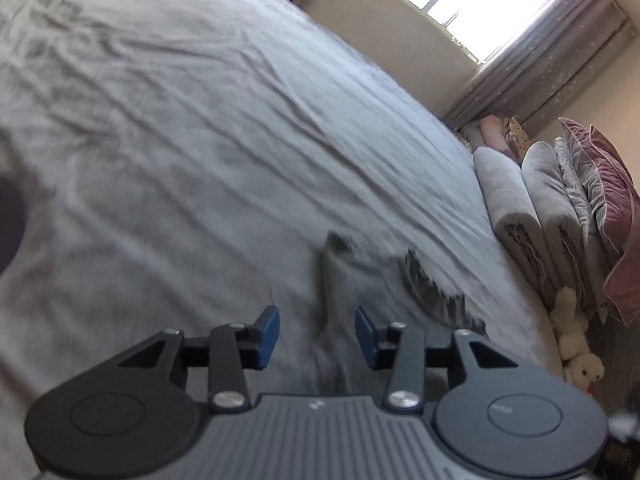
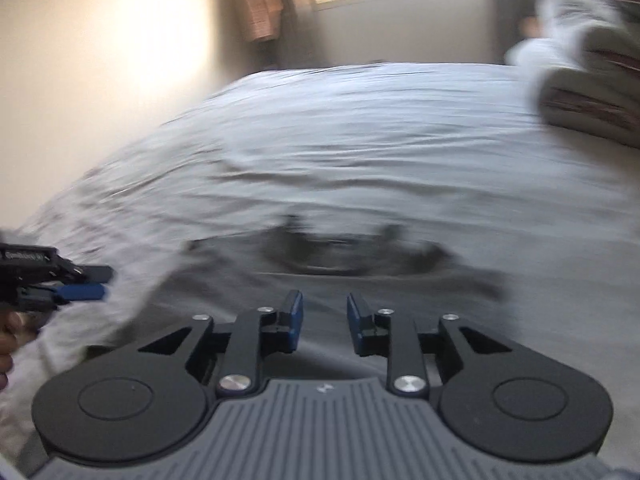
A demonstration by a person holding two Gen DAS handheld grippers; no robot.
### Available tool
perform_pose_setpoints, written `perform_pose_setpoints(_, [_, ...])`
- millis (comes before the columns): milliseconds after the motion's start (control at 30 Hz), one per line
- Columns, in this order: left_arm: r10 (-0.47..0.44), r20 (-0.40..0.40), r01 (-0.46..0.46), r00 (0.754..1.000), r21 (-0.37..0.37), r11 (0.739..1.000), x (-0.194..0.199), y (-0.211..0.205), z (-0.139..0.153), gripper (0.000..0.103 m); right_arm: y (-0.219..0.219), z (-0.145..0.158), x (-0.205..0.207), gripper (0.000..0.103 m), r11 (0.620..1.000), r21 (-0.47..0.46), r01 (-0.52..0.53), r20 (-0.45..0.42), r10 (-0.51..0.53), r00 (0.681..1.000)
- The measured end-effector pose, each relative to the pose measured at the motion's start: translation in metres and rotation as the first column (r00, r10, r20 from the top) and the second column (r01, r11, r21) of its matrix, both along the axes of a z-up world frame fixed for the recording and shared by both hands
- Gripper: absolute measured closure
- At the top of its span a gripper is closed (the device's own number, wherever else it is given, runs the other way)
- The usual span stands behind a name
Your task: Fold clothes
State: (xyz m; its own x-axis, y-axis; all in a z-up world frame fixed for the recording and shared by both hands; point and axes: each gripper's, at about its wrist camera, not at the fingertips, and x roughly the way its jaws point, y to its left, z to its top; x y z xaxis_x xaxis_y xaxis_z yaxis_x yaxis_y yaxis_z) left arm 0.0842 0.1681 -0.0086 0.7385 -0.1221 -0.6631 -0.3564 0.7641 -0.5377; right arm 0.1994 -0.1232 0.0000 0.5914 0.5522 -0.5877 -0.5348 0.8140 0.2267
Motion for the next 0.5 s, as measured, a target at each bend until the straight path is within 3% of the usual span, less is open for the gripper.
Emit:
perform_pose_setpoints(233, [-0.006,-0.050,0.003,0.999,-0.070,0.998,-0.024,-0.036,-0.016,0.060,0.057,-0.004,0.038,0.072,0.985,0.018,-0.172,-0.071,0.172,0.982])
perform_pose_setpoints(500, [0.166,0.012,-0.165,0.986,-0.034,0.986,-0.026,-0.056,-0.033,0.060,0.089,-0.024,0.090,0.070,0.958,0.049,-0.281,-0.183,0.285,0.941])
